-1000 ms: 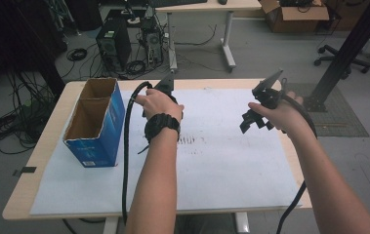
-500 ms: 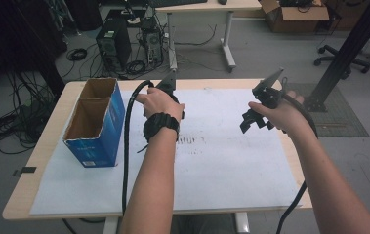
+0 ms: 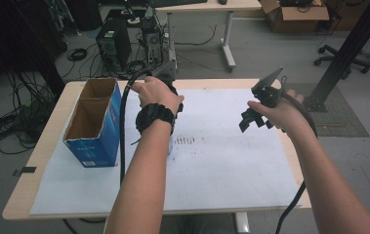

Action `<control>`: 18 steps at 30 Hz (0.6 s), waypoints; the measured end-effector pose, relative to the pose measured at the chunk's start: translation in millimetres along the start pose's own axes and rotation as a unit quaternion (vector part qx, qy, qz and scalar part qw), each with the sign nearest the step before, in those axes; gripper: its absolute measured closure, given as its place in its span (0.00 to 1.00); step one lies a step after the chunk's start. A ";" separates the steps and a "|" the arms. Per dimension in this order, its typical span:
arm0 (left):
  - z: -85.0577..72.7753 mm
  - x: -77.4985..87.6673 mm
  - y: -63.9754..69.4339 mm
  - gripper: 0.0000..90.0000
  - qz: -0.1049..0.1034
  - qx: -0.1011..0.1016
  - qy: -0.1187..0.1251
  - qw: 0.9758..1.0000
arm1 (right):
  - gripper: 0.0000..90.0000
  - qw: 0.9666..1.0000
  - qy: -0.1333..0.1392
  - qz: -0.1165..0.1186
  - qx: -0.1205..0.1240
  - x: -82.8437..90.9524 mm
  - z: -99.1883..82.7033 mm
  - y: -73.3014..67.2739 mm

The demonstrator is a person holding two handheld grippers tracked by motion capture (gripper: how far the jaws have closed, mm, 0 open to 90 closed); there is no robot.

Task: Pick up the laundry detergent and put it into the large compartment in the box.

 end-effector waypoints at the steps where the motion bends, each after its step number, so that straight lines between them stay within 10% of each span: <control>1: 0.0 0.0 0.0 0.41 0.000 0.000 0.000 1.000 | 0.04 1.000 0.000 0.000 0.000 0.0 0.0 0.0; 18: 3.6 63.0 -3.9 0.41 -0.009 -0.046 0.013 0.999 | 0.04 1.000 0.001 -0.001 -0.001 5.2 4.5 -4.6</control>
Point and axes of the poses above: each handheld gripper's, and its own axes: x roughly backward along the jaws, z roughly out of its top, y roughly to its right, the point moved 8 cm from there along -x, roughly forward along the jaws, and after that the axes turned 5 degrees about -z, right-handed, at the moved point
